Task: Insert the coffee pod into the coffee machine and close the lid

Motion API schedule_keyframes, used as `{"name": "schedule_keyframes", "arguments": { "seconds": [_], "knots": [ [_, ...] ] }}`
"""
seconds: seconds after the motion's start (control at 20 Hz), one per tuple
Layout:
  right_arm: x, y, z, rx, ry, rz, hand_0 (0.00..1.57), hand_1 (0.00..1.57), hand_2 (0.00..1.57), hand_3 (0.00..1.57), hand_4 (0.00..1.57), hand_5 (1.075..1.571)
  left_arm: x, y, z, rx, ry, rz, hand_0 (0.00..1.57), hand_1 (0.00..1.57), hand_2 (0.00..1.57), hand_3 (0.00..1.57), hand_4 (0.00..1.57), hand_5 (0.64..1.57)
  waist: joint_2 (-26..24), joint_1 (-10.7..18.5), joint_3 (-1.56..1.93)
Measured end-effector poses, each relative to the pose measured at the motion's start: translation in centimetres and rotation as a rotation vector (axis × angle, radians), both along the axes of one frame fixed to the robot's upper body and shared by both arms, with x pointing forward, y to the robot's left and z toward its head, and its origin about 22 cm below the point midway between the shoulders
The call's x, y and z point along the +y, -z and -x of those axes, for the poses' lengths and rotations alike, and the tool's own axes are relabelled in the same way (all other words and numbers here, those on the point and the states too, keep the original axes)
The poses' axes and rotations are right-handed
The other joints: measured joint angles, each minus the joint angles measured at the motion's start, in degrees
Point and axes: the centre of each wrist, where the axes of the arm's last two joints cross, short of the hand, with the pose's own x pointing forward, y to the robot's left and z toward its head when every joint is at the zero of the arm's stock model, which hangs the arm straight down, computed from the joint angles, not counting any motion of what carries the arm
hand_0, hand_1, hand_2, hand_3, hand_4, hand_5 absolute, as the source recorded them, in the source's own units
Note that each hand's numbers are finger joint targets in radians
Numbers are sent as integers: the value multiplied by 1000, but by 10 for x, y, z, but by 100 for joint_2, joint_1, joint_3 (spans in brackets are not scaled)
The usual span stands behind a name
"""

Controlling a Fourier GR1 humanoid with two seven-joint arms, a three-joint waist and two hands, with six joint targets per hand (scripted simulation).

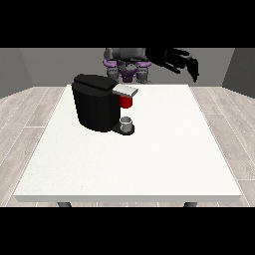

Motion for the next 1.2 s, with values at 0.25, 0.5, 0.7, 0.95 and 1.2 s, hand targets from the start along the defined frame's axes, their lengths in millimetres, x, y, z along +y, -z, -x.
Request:
{"name": "schedule_keyframes", "arguments": {
  "seconds": [0.25,0.5,0.7,0.95,1.2],
  "knots": [
    [13,-5,-7,-39,-32,-21,0,0,0,0,0,1571,5,-9,-2,-18,14,7,0,0,0,0,312,1571,206,74,-9],
    [26,-18,-13,-55,-52,-40,0,0,0,0,101,1571,-1,-12,-3,-36,21,3,0,0,0,0,318,1571,362,100,-11],
    [33,-9,-18,-59,-82,-47,0,0,0,0,0,1571,3,-12,-2,-39,22,5,0,0,0,0,322,1571,344,17,-12],
    [52,20,-18,-52,-171,-60,0,0,0,0,172,1571,9,-4,3,0,-4,8,0,0,0,0,266,1571,51,-255,-11],
    [77,62,-9,-25,-286,-81,0,0,0,0,259,1571,23,23,13,81,-61,26,0,0,0,0,266,1571,-409,-669,-11]
  ]
}}
